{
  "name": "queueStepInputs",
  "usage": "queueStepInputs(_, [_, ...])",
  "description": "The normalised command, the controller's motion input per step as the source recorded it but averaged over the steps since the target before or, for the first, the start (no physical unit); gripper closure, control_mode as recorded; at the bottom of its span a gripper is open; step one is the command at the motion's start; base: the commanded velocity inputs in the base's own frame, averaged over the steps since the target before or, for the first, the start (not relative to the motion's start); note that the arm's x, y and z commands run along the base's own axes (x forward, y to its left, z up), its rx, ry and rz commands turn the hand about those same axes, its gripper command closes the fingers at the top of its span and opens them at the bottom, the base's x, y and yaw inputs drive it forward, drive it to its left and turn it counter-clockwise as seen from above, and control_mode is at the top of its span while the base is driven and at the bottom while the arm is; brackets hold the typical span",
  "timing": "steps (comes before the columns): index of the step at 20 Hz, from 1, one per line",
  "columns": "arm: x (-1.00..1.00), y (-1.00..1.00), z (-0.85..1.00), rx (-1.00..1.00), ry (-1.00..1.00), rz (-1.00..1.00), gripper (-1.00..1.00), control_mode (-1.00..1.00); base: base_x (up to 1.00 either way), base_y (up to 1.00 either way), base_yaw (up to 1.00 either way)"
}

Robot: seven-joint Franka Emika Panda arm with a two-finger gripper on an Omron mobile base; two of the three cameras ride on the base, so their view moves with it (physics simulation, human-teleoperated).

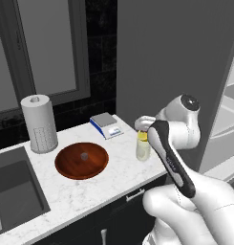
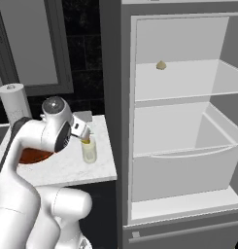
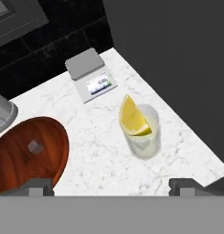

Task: Grab a lemon wedge from the fridge and one ice cube from the ice bowl, and put them in the glass of lemonade.

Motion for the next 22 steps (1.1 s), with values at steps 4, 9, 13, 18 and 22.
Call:
queueStepInputs(4, [-0.74, -0.21, 0.22, 0.17, 0.04, 0.00, -1.00, -1.00, 0.00, 0.00, 0.00])
queueStepInputs(9, [-0.70, -0.21, 0.04, 0.09, 0.15, 0.00, -1.00, -1.00, 0.00, 0.00, 0.00])
queueStepInputs(13, [-0.83, -0.04, -0.03, 0.00, 0.15, 0.00, -1.00, -1.00, 0.00, 0.00, 0.00])
queueStepInputs(18, [-0.63, 0.00, -0.19, 0.00, 0.16, 0.00, -1.00, -1.00, 0.00, 0.00, 0.00])
queueStepInputs(22, [-0.42, 0.04, -0.23, 0.00, 0.05, 0.00, -1.00, -1.00, 0.00, 0.00, 0.00])
